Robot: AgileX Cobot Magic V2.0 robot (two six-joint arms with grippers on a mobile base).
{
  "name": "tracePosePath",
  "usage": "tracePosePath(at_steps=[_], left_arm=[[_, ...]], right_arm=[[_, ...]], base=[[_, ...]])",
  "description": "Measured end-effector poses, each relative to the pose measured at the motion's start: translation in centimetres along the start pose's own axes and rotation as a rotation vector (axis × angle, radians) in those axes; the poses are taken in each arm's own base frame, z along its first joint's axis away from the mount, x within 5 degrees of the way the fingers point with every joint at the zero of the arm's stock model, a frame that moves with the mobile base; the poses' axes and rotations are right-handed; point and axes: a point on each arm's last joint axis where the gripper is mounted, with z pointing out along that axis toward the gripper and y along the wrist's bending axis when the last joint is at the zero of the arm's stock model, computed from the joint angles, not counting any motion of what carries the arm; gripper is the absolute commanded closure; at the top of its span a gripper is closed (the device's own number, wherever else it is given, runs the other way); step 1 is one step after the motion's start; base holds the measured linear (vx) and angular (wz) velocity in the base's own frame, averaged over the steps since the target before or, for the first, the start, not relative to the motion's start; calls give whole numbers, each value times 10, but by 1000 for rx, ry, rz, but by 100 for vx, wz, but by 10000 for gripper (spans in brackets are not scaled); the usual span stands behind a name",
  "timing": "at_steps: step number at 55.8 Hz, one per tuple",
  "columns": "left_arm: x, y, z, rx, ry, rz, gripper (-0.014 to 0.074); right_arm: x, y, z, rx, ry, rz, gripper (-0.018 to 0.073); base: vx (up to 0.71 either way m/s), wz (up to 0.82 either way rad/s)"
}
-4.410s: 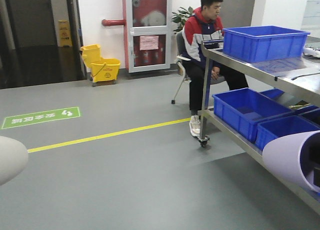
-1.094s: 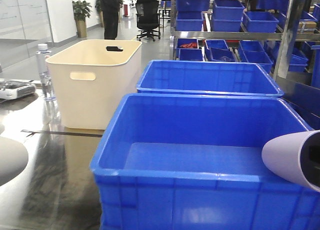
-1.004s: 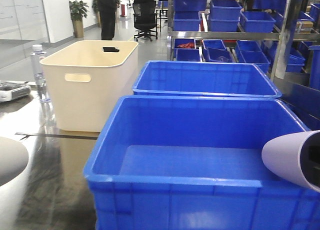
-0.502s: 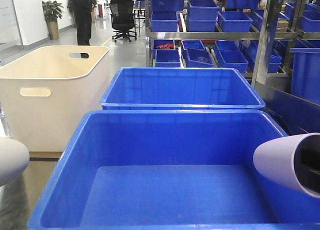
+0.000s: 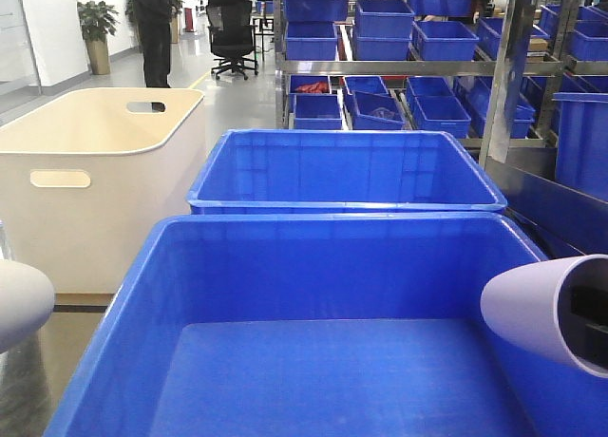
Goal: Grab cup from conveyor and place in blue bin
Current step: 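Carry both cups while the base drives to the blue bins, then move both held cups over the nearest blue bin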
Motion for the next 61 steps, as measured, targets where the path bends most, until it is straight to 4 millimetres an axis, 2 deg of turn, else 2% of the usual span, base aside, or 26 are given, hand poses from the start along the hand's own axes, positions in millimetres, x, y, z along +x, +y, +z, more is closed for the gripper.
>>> tracePosePath(at_steps=[48,61], left_arm=[[-8,3,0,-38,-89,7,600],[-8,4,0,-39,-91,7,600]], right_arm=[[-1,0,0,5,-13,4,569],[-7,0,1,-15,-79,108,568]], base=[[0,0],[0,0]])
